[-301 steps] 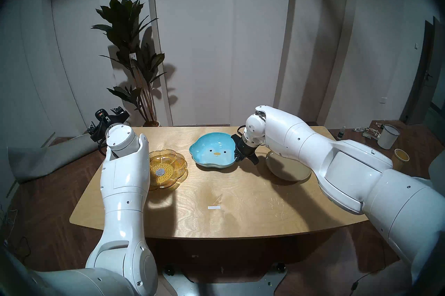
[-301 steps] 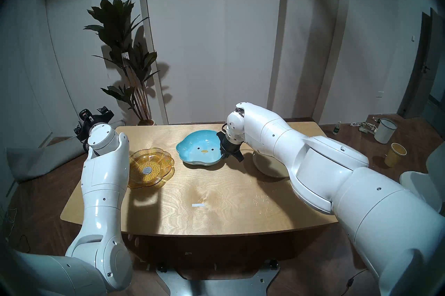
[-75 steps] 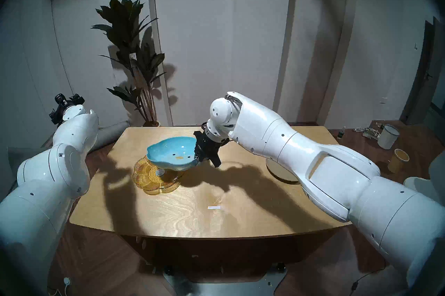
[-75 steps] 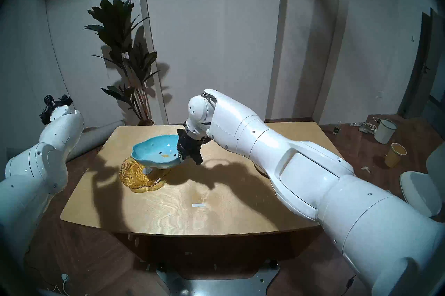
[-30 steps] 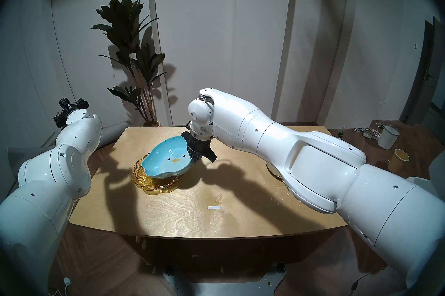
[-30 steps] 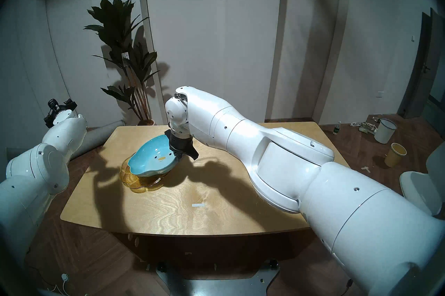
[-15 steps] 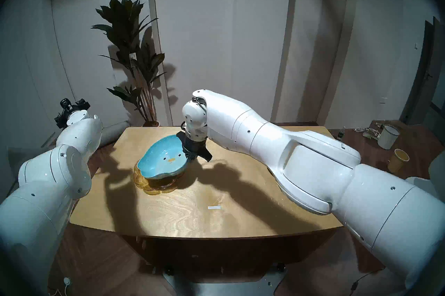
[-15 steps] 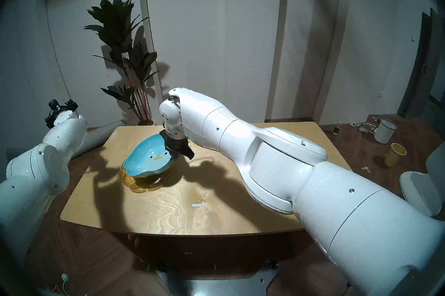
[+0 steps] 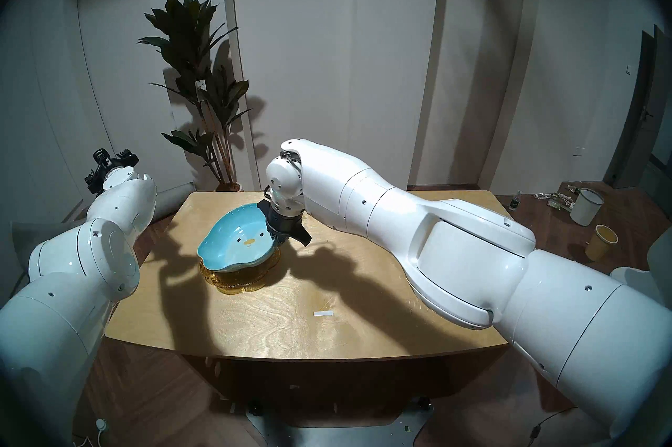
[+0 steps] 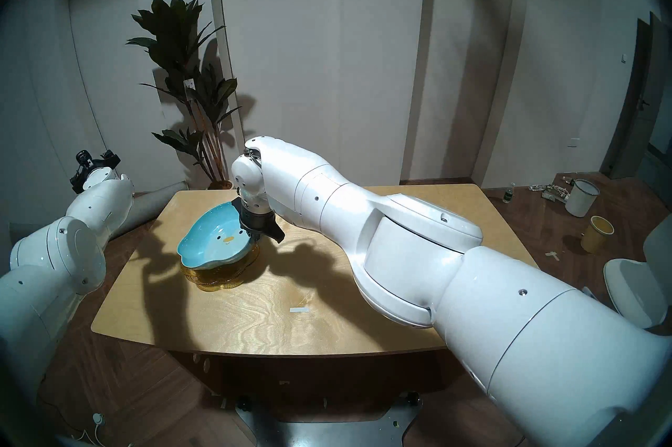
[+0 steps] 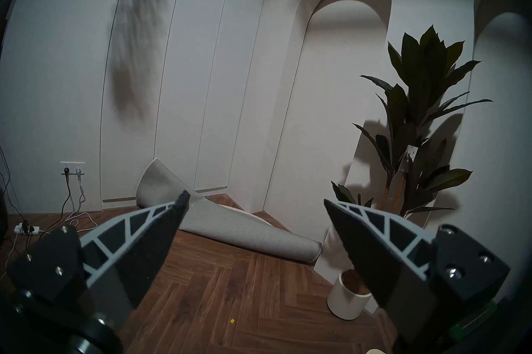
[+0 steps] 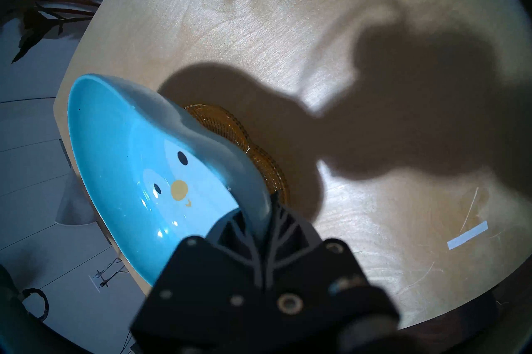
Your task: Stack the plates into one stack
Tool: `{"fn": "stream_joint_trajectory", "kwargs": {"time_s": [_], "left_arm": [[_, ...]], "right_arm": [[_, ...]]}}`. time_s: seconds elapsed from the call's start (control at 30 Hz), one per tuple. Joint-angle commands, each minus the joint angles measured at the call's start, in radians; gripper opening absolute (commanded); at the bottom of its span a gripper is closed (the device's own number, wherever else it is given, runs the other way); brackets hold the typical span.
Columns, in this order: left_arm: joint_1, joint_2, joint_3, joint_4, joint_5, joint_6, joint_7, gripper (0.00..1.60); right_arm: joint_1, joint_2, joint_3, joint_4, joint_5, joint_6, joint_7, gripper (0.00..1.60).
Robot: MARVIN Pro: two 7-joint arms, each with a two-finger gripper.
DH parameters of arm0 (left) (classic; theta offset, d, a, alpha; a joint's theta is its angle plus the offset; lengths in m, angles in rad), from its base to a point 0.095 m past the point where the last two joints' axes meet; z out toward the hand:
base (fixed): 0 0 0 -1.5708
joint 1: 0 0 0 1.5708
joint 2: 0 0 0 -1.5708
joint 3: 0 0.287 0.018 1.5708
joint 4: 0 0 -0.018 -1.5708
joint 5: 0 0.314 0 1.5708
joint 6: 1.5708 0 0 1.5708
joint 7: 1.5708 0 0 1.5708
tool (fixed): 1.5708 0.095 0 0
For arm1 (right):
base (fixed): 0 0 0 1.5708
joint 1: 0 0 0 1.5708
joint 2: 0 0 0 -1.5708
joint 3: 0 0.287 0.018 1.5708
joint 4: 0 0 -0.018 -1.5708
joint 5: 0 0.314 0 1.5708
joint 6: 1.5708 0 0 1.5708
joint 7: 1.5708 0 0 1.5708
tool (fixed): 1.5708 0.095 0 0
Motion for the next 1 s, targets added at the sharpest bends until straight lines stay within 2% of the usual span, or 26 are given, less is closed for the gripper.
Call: {"fn": "stream_joint_trajectory", "kwargs": {"time_s": [0.0,0.97], "left_arm": [[-0.025,-0.006,0.006,-0.01,0.004,-0.014,-0.002,1.6],[-0.028,-0.021,0.017,-0.006,0.006,-0.026,-0.017,1.6]], "right_arm": [[0.003,-0.034,0.006,0.012,0.0,0.007,0.04,0.0],[-0.021,-0.09,0.021,0.127,-0.02,0.033,0.144,0.0]]}}
